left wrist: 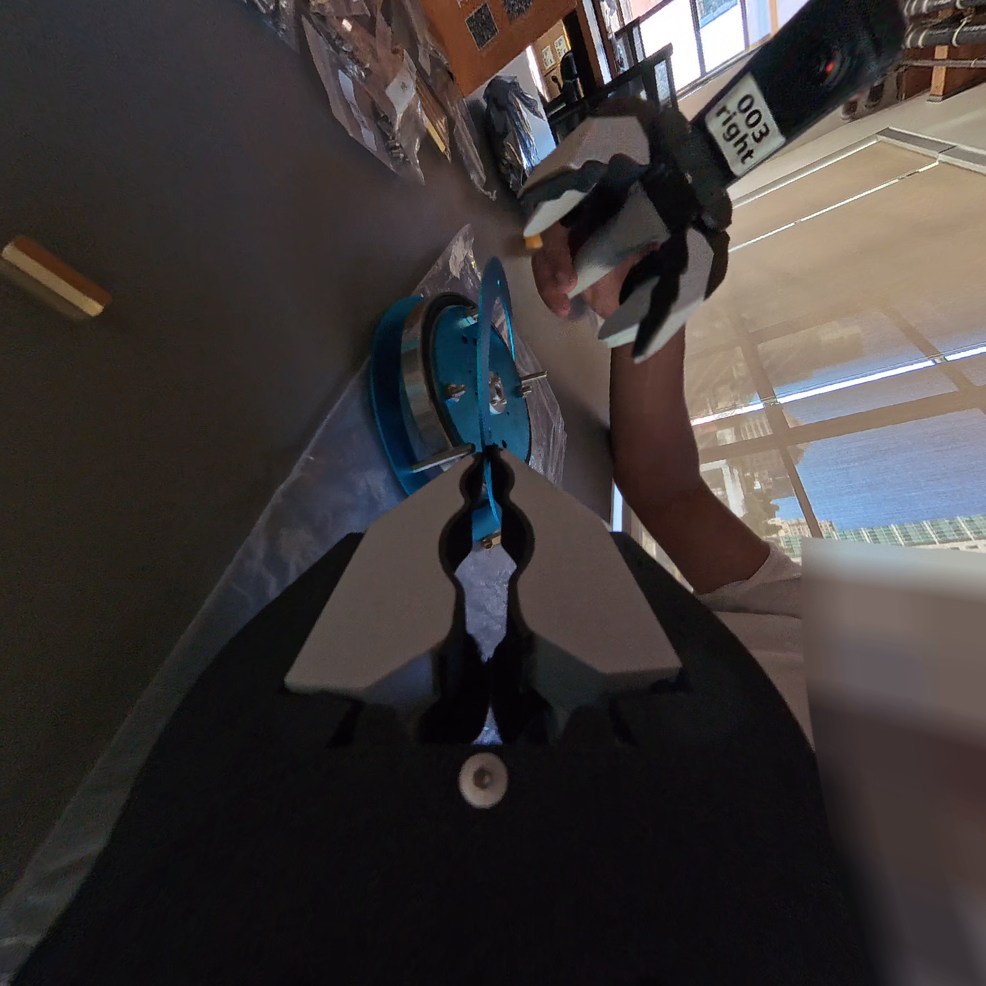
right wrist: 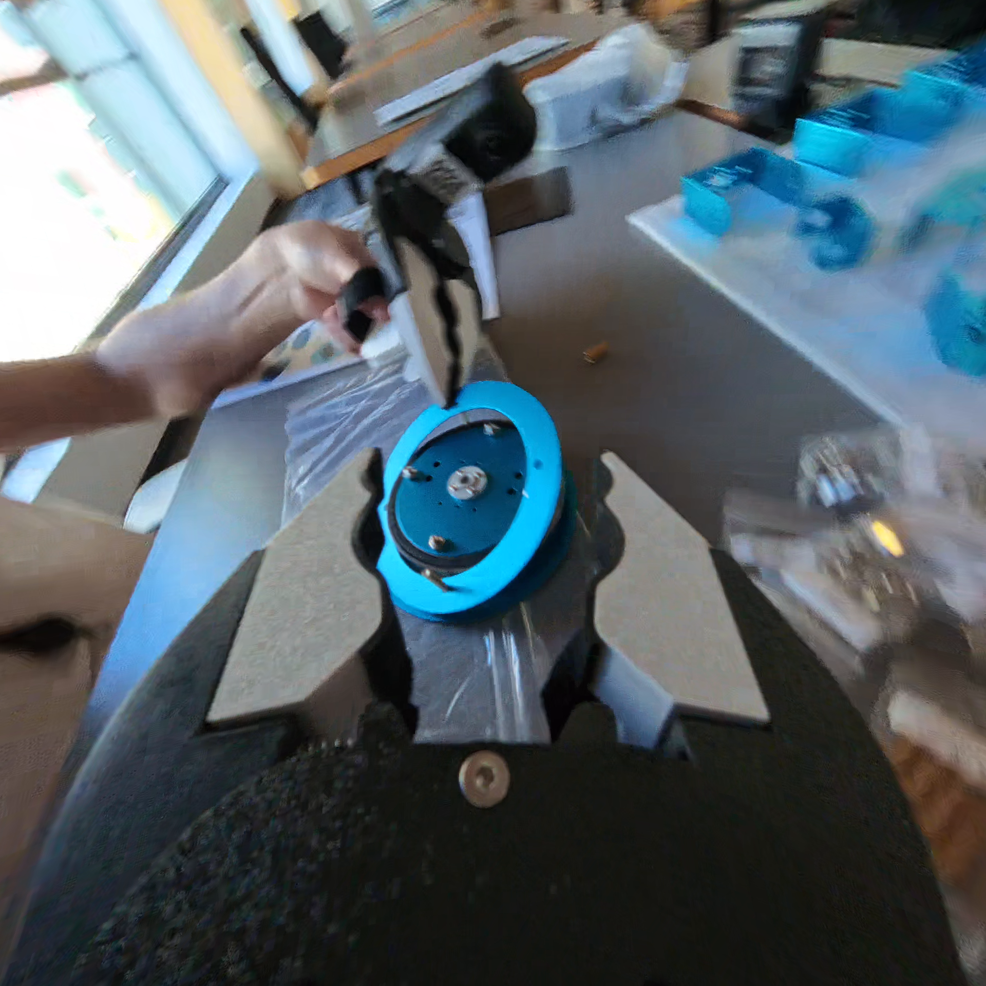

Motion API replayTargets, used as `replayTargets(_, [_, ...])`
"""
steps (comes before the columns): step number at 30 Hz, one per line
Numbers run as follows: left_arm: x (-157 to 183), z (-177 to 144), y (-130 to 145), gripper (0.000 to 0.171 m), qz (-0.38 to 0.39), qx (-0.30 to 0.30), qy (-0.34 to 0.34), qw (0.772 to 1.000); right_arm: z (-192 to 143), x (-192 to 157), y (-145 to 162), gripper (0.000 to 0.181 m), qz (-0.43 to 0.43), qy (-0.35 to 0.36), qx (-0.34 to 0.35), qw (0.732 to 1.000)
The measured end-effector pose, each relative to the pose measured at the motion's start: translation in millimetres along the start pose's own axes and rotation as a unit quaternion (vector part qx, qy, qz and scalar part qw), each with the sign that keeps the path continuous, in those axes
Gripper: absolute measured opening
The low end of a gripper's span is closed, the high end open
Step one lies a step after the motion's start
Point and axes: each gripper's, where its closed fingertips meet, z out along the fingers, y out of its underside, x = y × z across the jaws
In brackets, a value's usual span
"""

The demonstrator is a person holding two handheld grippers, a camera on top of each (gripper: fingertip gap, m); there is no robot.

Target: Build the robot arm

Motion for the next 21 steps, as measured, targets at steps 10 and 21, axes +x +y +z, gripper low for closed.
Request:
replayTargets(10, [-0.9,0.1,4.9,0.001,-0.014,-0.009,0.014,1.0,38.1,-15.1,25.7,0.094,-0.037,-0.24,-0.136,0.96])
replayTargets(21, [5.5,-2.9,7.3,0.001,-0.037,-0.001,0.043,0.998,39.6,-15.2,27.1,0.062,0.011,-0.298,-0.159,0.941])
